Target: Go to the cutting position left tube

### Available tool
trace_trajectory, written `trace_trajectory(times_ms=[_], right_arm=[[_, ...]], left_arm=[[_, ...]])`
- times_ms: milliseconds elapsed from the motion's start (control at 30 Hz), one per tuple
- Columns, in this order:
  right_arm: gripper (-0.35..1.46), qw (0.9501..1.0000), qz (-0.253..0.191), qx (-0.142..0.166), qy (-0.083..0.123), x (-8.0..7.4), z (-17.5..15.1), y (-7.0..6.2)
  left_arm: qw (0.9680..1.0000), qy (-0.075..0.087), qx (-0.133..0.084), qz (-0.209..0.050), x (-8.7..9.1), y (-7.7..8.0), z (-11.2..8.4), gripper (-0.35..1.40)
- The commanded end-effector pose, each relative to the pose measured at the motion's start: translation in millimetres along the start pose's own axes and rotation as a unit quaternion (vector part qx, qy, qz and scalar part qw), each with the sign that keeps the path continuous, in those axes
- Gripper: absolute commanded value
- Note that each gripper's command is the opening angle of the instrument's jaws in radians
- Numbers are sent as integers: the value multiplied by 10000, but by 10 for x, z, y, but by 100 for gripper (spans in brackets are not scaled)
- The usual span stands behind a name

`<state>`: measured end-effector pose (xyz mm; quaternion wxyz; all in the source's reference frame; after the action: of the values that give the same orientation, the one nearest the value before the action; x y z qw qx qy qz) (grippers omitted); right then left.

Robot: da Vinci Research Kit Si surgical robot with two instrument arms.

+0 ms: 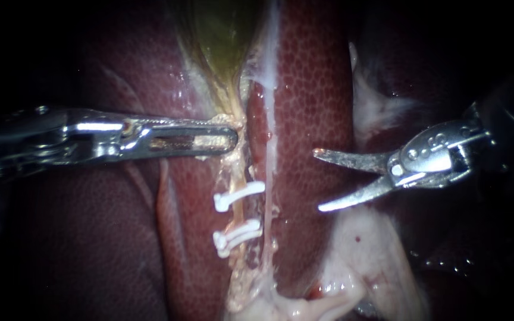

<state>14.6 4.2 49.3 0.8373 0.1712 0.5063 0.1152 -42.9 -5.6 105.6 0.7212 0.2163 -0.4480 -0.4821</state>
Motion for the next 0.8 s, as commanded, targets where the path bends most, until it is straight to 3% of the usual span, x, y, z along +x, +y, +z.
trace_trajectory(times_ms=[33, 233, 533, 800], right_arm=[[143, 10000, 2, 9, 18, 0, 0, 0], [143, 10000, 5, 33, 26, 0, 2, 0], [143, 10000, 6, 57, 34, 1, 3, 1], [143, 9999, 6, 115, 55, 0, 9, 1]], left_arm=[[10000, 3, 7, -2, -1, 0, -2, -35], [10000, 51, 39, -49, -24, 3, -28, -35], [9995, -262, -22, -176, -69, 4, -79, -35], [9994, -313, -46, -148, -74, 1, -91, -35]])
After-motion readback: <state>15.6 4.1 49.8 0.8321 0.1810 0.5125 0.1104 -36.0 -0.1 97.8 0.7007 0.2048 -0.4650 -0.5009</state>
